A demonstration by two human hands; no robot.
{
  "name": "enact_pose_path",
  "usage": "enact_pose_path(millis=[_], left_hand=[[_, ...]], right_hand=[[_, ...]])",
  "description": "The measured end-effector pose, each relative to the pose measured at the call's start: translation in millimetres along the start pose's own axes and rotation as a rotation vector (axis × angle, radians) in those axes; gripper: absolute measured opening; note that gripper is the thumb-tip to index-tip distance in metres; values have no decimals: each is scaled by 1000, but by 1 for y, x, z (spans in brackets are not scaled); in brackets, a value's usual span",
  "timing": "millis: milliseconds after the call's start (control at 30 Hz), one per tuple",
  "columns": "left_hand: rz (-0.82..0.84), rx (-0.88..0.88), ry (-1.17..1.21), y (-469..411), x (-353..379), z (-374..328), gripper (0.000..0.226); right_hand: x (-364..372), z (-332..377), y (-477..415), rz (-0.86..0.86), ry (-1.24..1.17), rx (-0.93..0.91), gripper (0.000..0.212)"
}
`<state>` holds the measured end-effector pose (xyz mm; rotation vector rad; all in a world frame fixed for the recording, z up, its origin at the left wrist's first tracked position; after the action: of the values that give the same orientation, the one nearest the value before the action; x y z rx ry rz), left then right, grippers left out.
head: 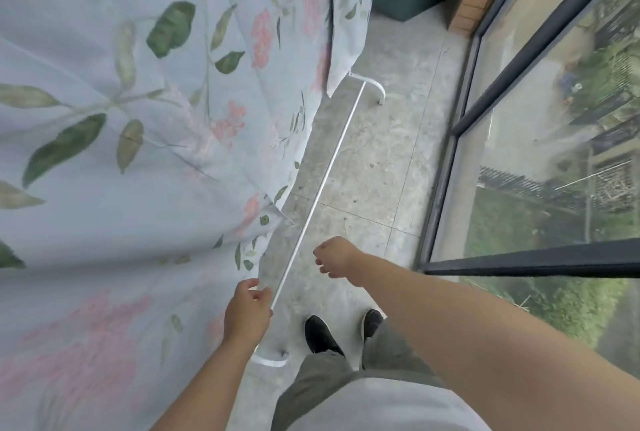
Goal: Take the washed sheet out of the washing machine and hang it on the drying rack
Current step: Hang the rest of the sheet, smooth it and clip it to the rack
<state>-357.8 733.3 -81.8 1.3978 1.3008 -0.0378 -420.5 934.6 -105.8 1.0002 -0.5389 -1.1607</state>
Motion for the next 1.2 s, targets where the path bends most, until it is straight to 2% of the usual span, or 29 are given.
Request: enact_pose_path(millis=[133,200,267,300,333,400,533,600,667,700,833,933,1000,1033,1067,1100,1167,1200], left_hand=[[0,0,-28,-12,6,-12,33],[-25,70,-115,-19,8,-30,35],[-117,234,-338,-33,18,-55,37],[-204,383,-488,-29,16,-76,36],[-309,549,-636,-40,29,-93,36],[-395,729,-798,-57,50,-117,47],[-464,658,-1044,-113,91,-120,68],[-521,614,-1089,-152,115,-105,67],[-534,529,-984,-182,132,-85,53],[-589,505,-914,-202,144,-72,46],[-584,266,-655,-255,165,-12,14],[-491,7,-68,-301,193,38,13],[-353,-68,456,-320,214,54,39],[-286,-65,676,-326,219,56,61],[-246,-47,843,-330,220,56,73],[-229,-27,973,-333,219,51,67],[-247,-5,1131,-335,212,46,32],[-259,5,1174,-334,205,42,25]], right_hand=[[-20,8,-29,7,-10,6,36],[-25,11,-55,14,-39,1,36],[-23,11,-97,60,-79,-10,34],[-22,12,-108,72,-114,-6,32],[-18,7,-141,104,-174,2,28],[-8,-9,-190,142,-377,49,25],[27,-37,-266,263,-680,72,32],[49,-40,-306,368,-775,9,48],[62,-36,-331,456,-842,-77,63],[68,-33,-353,481,-849,-147,59],[70,-11,-381,421,-826,-352,37],[81,-2,-395,485,-819,-490,16],[90,-4,-402,535,-823,-535,15],[95,-4,-404,559,-833,-541,16],[98,-4,-405,576,-856,-528,16],[101,-3,-409,574,-872,-508,17],[106,-1,-415,564,-907,-452,19],[107,1,-415,590,-933,-426,19]])
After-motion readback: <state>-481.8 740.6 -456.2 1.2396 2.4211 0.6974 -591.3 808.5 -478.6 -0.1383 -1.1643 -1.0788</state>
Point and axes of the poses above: each hand's wrist, its own y-axis away from the middle knuckle, its own x-axis out of the palm, z = x × y, the point moved 5 cm from there along -y, towards the middle knuckle, and after that the axes turned 13 degrees about -y, right-handed, at the moved point
